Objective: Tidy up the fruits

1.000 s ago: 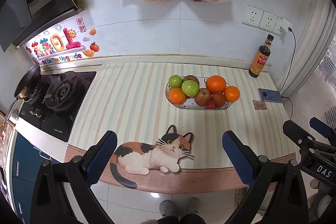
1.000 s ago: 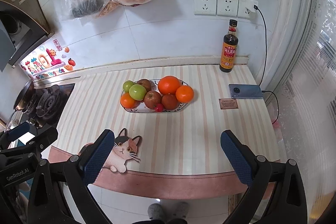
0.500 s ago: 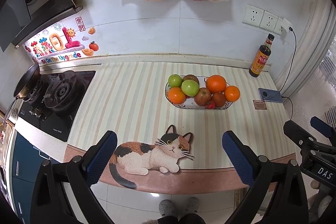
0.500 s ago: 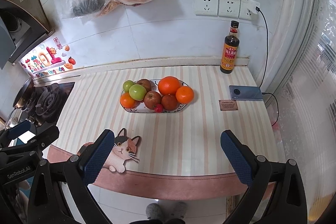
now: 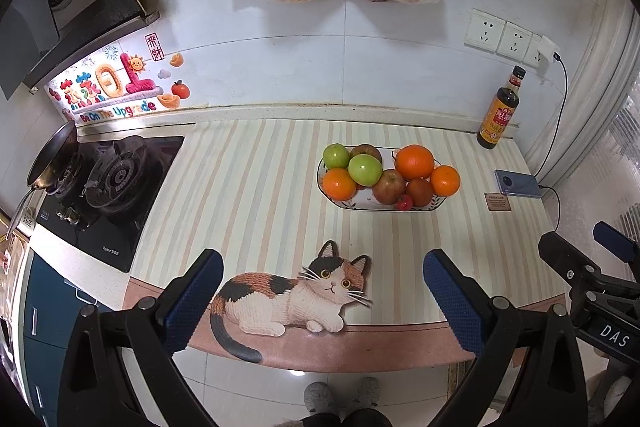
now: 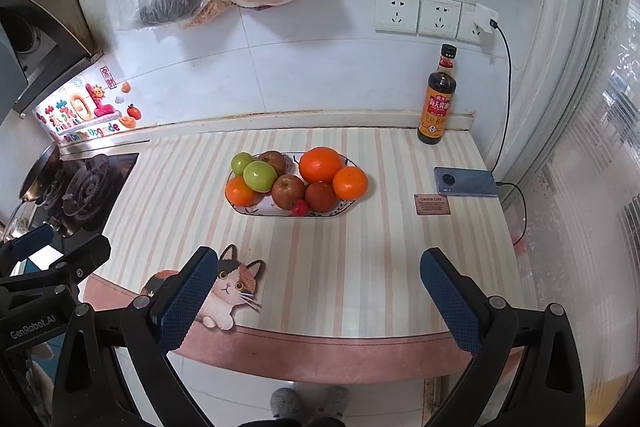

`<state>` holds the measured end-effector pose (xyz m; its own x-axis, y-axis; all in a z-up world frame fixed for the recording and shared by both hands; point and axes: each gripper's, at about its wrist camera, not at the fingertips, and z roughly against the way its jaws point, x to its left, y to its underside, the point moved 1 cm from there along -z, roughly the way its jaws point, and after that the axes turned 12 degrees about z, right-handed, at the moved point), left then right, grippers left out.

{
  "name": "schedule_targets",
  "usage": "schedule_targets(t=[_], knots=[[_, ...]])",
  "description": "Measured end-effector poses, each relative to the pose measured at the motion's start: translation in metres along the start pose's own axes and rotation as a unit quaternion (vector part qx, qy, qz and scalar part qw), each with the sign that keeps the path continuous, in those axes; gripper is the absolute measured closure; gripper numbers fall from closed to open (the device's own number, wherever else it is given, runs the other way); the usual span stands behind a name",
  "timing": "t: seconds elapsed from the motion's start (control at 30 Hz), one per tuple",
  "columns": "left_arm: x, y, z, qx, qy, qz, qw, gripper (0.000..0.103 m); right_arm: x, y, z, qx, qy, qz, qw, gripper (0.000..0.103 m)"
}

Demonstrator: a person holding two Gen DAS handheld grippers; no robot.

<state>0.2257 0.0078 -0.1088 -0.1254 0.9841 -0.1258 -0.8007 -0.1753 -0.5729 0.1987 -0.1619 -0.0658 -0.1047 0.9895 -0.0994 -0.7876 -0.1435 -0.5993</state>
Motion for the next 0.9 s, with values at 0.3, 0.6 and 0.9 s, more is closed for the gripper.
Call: schedule_targets(t=[0.3,0.6,0.9], knots=[[0.0034,-0.0006,-0.0011,-0.001,-0.005,0.0,1.0,0.0,-0.0043,-0.0027,-0.0025,0.0,0.01,0.005,1.0,0.0],[0.008,-0.001,-0.0021,-0.001,-0.008,-0.001,1.0,0.0,-0.0049,-0.0042,-0.0038,0.001,0.006,0.004,1.0,0.0],[0.0088,-0.0016,-0.0017,0.0,-0.007,-0.001,1.0,0.0,-0.0009,-0.0048,-0.0033,0.002,0.005,0.007,1.0,0.0]])
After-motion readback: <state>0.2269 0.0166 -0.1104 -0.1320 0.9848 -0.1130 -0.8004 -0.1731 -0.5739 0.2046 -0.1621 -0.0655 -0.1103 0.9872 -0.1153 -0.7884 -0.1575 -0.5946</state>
